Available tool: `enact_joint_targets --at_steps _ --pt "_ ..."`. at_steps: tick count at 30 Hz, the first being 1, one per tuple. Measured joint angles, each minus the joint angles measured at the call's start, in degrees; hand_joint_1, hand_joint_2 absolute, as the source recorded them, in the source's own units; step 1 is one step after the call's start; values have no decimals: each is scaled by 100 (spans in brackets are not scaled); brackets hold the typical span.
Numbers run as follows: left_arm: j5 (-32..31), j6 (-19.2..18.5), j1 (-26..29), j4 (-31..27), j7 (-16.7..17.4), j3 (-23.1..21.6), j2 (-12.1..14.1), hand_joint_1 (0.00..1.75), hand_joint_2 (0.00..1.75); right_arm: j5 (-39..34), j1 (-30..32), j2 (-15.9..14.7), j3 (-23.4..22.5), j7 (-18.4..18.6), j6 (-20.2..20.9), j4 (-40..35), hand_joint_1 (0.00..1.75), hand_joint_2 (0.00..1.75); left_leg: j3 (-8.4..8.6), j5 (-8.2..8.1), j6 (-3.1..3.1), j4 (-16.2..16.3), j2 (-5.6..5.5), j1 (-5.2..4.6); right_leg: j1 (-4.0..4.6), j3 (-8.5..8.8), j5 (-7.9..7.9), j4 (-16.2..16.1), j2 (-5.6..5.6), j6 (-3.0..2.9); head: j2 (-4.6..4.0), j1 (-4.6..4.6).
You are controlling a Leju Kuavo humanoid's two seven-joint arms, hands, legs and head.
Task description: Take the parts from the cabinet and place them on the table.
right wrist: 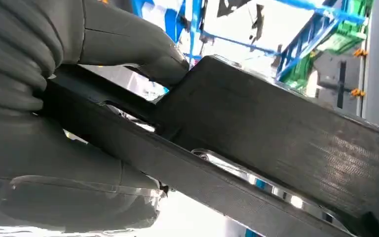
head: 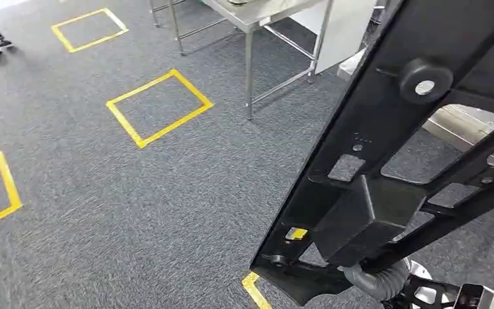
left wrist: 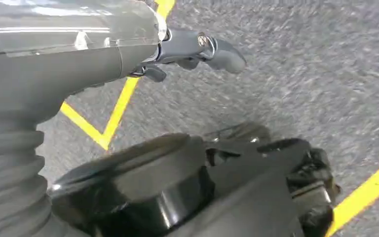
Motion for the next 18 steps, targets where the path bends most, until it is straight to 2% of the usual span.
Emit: enact_joint_targets --at_steps 1,3,4,5,6,7,9,10,11,12,14,15,16,17,18 --pt "-17 -2 -20 0 33 0 0 0 175 -13 -4 0 -2 4 -2 4 175 175 52 187 11 -159 -2 0 1 12 -1 4 77 2 0 0" --pt "-22 0 -10 0 48 2 2 0 175 -48 -18 0 -7 2 -2 17 175 175 423 733 55 -1030 -74 1 -1 39 -12 14 230 18 0 0" --pt "-22 0 6 0 48 6 4 0 175 -65 -36 0 -9 2 -2 24 175 175 646 993 87 -1568 -284 2 -7 42 -20 19 303 31 0 0" --pt "-22 0 15 0 48 11 7 0 175 -72 -59 0 -11 2 -2 33 175 175 709 927 122 -1716 -480 1 15 30 -24 34 344 55 0 2" --pt "-24 0 9 0 39 13 4 0 175 -72 -90 0 -13 4 -2 44 175 175 750 899 135 -1823 -436 18 2 -18 -12 56 430 99 0 0" --pt "-24 -2 3 0 33 13 4 0 175 -74 -80 0 -20 4 -7 46 175 175 741 895 161 -1816 -395 -6 -14 -40 1 45 465 138 0 2" --pt "-22 -13 2 0 33 17 4 0 175 -72 -26 0 -26 2 -13 44 175 175 760 919 238 -1850 -315 0 -19 -54 14 22 563 224 0 0" --pt "-13 -18 1 0 35 24 -7 0 175 -70 4 0 -31 -2 -9 46 175 175 782 958 290 -1907 -224 38 -32 -50 -24 79 451 229 0 2" --pt "-9 -24 -1 0 39 28 -7 0 175 -68 12 9 -31 -11 -4 46 175 175 797 962 309 -1932 -185 32 1 -121 -133 222 160 251 0 2" --pt "-4 -24 3 0 50 37 -7 0 175 -66 -17 9 -31 -15 20 52 175 175 794 955 342 -1933 -99 20 -8 -356 -402 672 -28 278 0 2" --pt "6 -26 27 0 74 48 -4 0 175 -66 -42 28 -31 -22 20 92 175 175 793 936 358 -1929 49 -1 -44 -816 -771 1579 -114 317 0 2" --pt "9 -24 33 0 74 50 -4 0 175 -68 -49 28 -31 -22 15 114 175 175 793 927 355 -1923 121 -4 -59 -939 -790 1809 -126 337 0 2" --pt "9 -22 32 0 74 52 -4 0 175 -70 -57 28 -31 -22 15 138 175 175 804 913 344 -1921 192 -5 -71 -910 -677 1750 -142 353 0 2" --pt "9 -20 26 0 74 52 -4 0 175 -70 -66 28 -31 -18 15 155 175 175 816 897 331 -1916 247 -3 -77 -776 -499 1484 -164 359 0 2" --pt "4 -20 21 0 72 52 -9 0 175 -74 -72 28 -31 -15 15 162 175 175 837 875 317 -1906 310 -1 -81 -509 -240 981 -220 360 0 2"
